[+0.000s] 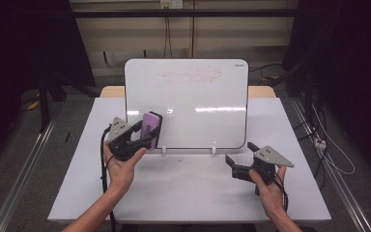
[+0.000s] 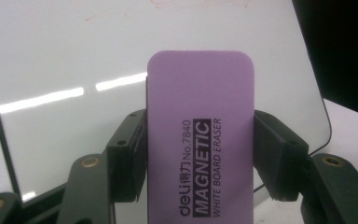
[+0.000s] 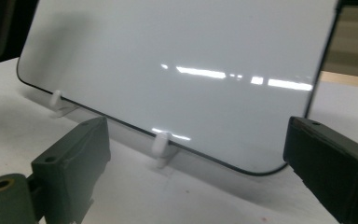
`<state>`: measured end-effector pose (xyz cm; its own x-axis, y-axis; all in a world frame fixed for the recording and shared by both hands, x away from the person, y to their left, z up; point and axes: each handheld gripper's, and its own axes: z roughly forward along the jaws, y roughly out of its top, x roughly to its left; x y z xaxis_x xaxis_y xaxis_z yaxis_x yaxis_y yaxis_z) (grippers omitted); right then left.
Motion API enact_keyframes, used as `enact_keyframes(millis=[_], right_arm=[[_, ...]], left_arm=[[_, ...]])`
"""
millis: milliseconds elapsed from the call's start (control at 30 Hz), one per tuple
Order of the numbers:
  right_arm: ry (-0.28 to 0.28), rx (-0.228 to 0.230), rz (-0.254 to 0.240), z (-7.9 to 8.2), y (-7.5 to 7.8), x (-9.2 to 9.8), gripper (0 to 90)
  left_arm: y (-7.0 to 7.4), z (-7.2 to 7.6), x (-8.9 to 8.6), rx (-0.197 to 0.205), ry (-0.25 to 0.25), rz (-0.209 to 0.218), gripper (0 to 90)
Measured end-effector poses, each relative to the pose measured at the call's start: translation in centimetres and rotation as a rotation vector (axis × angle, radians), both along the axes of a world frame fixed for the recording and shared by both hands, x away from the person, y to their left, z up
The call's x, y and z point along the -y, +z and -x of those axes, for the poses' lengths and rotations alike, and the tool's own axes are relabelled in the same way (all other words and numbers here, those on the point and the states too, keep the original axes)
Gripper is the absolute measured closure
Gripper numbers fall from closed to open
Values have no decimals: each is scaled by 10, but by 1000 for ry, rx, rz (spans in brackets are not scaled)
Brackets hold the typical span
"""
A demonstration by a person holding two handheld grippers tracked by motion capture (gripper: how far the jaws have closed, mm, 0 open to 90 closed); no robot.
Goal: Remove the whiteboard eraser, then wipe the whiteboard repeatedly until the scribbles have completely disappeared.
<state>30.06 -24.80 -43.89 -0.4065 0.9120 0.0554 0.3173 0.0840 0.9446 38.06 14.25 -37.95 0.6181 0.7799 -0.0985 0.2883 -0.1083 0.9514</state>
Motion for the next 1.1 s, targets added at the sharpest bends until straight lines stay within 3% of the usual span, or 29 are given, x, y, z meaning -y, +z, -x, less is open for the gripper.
enact_keyframes(millis=[200,367,567,933,1100], right_arm=[[-36,-6,-6,9,2,17,75],[-29,-15,20,13,0,22,74],[-19,-26,12,20,-4,27,66],[-14,-24,6,21,-6,26,65],[-9,-21,5,21,-6,26,65]], left_arm=[[8,-2,-6,7,0,-7,412],[11,-4,-13,4,6,-22,412],[16,-10,-20,-1,39,-33,412],[34,-29,-19,47,69,-105,412],[49,-40,-13,71,81,-170,412]])
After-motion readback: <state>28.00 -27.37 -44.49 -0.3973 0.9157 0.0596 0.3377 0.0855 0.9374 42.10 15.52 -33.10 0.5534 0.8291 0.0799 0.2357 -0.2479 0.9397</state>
